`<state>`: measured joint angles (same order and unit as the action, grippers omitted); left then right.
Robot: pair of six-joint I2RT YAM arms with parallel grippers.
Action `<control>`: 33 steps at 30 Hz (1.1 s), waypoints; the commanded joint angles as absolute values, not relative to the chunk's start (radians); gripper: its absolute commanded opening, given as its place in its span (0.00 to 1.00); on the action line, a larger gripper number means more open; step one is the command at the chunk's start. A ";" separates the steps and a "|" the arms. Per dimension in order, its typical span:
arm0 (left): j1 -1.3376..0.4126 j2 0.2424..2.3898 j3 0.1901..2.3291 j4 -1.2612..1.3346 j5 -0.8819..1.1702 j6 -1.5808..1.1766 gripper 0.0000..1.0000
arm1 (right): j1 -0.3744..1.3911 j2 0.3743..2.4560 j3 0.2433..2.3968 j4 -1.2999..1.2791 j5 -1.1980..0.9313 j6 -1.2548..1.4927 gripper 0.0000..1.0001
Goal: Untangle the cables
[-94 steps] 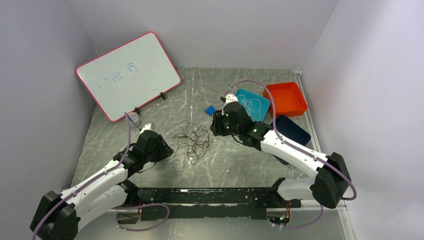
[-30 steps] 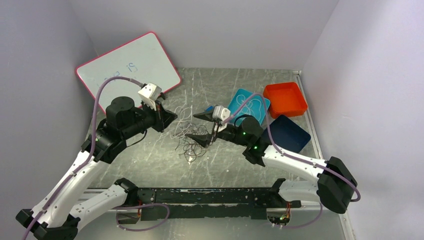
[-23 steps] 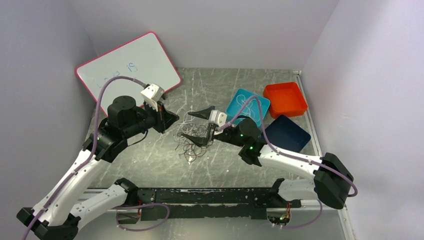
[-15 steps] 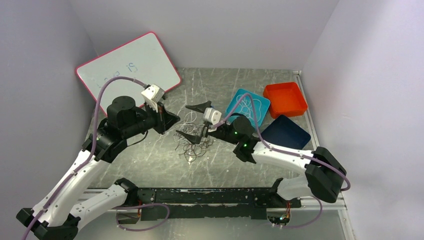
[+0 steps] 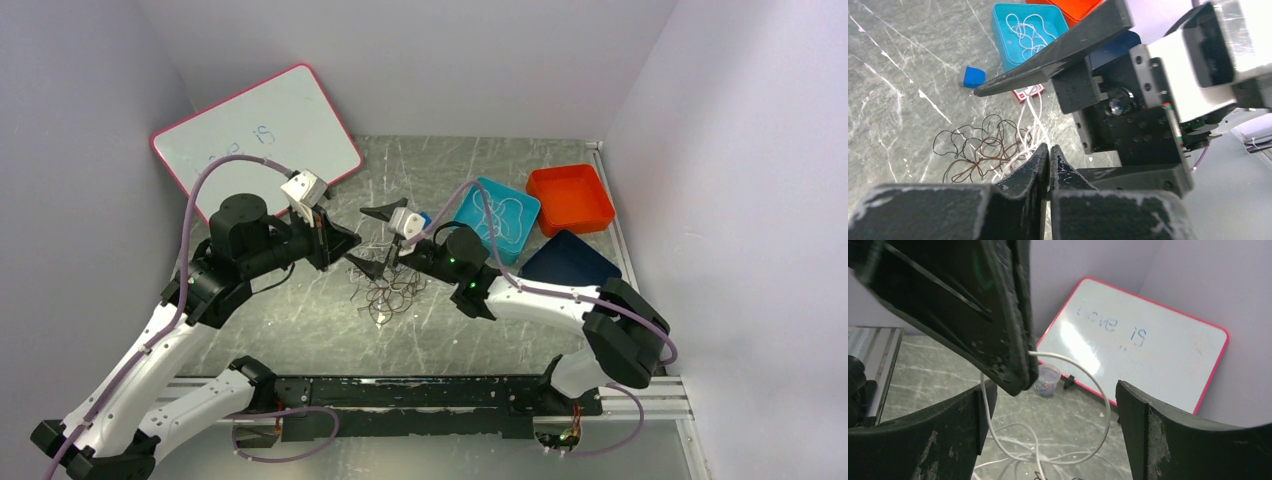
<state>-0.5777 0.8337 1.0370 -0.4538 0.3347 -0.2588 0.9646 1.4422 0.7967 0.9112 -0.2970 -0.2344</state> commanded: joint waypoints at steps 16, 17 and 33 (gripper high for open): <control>-0.582 0.817 1.157 -0.408 0.396 -0.320 0.07 | 0.969 1.560 0.748 1.061 -0.114 -0.087 0.45; -0.582 0.819 1.173 -0.406 0.399 -0.324 0.07 | 0.970 1.565 0.739 1.060 -0.098 -0.086 0.44; -0.582 0.828 1.400 -0.459 0.276 -0.338 0.07 | 0.970 1.615 0.607 1.040 -0.007 -0.027 0.31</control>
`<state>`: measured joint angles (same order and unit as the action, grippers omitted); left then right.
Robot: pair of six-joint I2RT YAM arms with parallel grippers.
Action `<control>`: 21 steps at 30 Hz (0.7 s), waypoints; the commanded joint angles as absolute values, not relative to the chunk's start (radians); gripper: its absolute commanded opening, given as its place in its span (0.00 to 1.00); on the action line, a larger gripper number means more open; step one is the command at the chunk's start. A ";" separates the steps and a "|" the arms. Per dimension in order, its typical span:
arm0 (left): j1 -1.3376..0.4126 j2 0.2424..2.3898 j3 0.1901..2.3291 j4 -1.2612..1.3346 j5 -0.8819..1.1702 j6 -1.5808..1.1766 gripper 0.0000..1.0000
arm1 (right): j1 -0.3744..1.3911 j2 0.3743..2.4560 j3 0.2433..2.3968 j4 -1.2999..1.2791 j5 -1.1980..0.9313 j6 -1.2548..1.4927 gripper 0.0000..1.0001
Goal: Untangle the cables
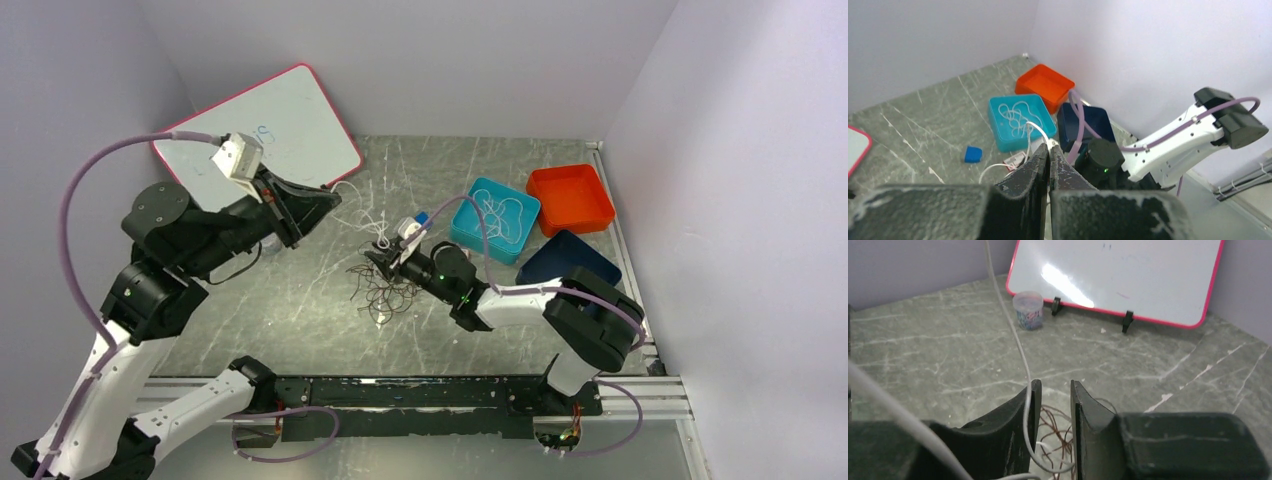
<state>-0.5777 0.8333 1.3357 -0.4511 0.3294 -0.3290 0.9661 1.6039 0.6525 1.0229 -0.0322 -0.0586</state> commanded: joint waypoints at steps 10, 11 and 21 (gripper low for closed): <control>-0.582 0.867 1.481 -0.450 0.262 -0.328 0.07 | 0.968 1.571 0.486 1.015 0.020 0.023 0.18; -0.583 0.870 1.483 -0.448 0.262 -0.328 0.07 | 0.969 1.566 0.474 1.019 0.020 0.028 0.17; -0.583 0.872 1.469 -0.440 0.262 -0.336 0.07 | 0.970 1.349 0.340 1.047 -0.018 0.019 0.35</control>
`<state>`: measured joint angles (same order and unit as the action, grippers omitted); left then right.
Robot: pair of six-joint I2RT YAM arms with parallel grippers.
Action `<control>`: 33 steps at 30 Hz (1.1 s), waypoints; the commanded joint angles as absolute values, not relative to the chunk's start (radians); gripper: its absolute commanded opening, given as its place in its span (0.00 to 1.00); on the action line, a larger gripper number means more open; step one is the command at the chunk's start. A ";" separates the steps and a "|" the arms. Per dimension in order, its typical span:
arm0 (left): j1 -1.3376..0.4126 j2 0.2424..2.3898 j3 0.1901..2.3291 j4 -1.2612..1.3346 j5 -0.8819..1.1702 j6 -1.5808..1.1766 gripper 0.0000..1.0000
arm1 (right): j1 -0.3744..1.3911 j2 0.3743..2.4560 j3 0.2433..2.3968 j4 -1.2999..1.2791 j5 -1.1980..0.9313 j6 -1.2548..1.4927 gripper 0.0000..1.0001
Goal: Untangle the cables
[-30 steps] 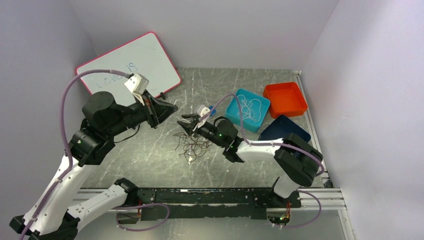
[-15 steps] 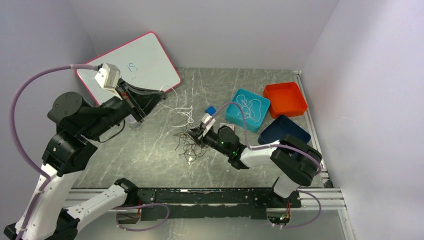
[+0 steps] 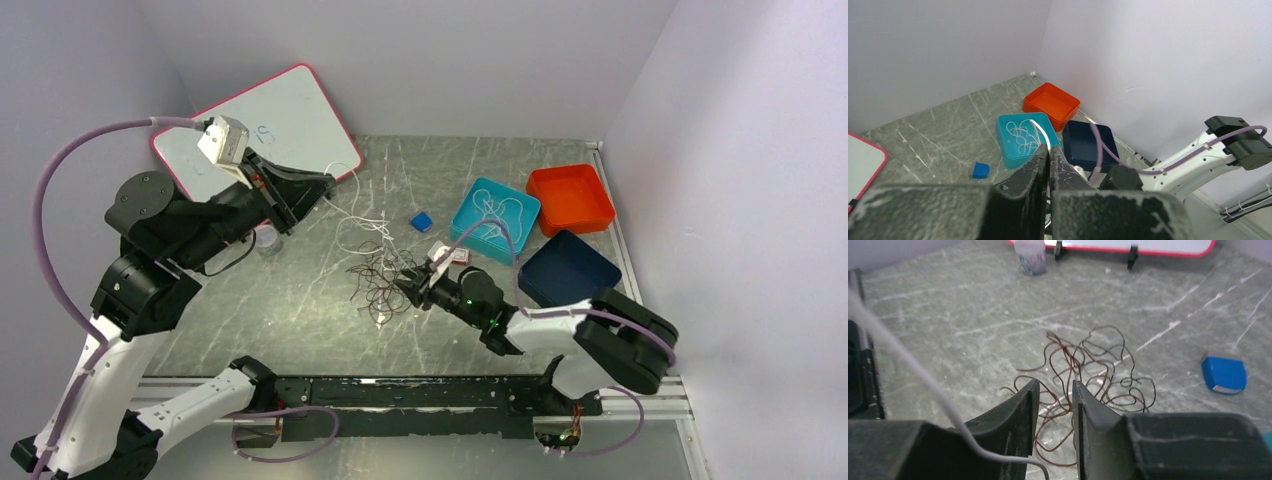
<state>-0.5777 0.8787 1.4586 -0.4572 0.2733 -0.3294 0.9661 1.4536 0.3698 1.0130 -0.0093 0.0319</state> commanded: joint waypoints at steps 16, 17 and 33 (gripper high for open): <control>-0.583 0.859 1.447 -0.433 0.227 -0.337 0.07 | 0.969 0.927 0.204 0.757 -0.016 -0.087 0.73; -0.583 0.856 1.448 -0.435 0.220 -0.337 0.07 | 0.970 0.903 0.194 0.742 -0.003 -0.089 0.74; -0.583 0.846 1.494 -0.495 0.125 -0.296 0.07 | 0.970 0.766 0.160 0.670 0.041 -0.071 0.82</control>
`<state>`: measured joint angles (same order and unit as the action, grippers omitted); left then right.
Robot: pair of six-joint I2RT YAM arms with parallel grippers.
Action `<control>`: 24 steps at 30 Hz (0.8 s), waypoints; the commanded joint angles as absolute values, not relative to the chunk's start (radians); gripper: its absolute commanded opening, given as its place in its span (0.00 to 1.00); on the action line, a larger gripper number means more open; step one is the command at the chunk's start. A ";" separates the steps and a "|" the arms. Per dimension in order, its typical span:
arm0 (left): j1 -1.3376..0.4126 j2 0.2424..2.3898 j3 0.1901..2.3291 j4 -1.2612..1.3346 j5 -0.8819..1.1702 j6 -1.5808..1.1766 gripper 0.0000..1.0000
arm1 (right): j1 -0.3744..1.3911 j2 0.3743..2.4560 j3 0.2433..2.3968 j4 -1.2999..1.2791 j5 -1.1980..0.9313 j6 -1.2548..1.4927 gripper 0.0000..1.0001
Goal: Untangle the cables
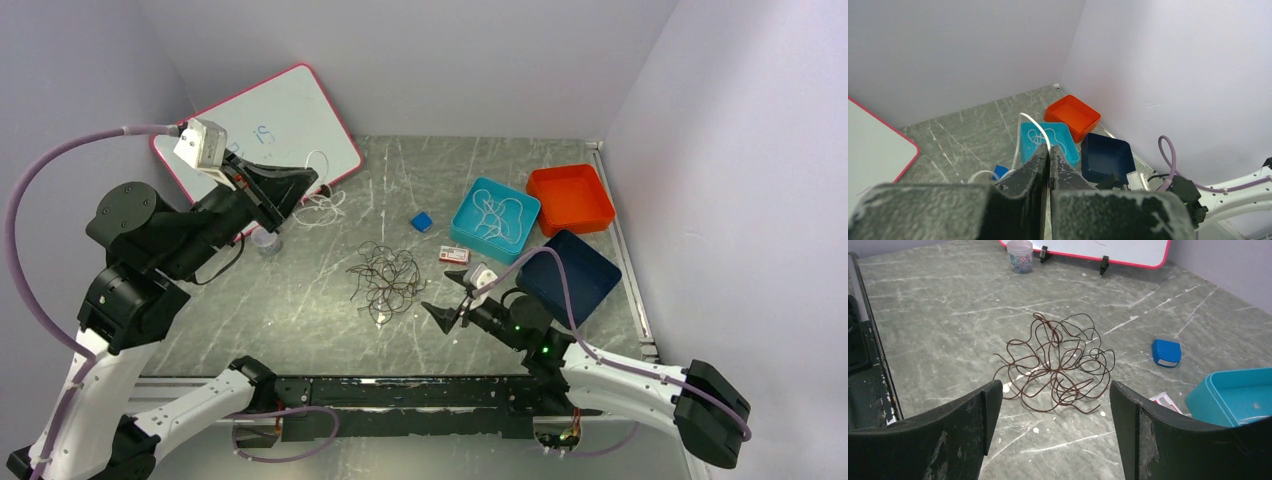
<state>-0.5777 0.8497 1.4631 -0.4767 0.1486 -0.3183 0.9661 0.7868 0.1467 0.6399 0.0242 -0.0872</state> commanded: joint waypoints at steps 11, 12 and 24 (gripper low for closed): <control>-0.583 0.852 1.443 -0.457 0.230 -0.316 0.07 | 0.970 0.981 0.471 0.809 -0.106 -0.173 0.77; -0.583 0.853 1.440 -0.452 0.239 -0.318 0.07 | 0.970 0.994 0.494 0.820 -0.116 -0.180 0.77; -0.583 0.879 1.420 -0.420 0.313 -0.324 0.07 | 0.970 1.172 0.629 0.926 -0.211 -0.235 0.81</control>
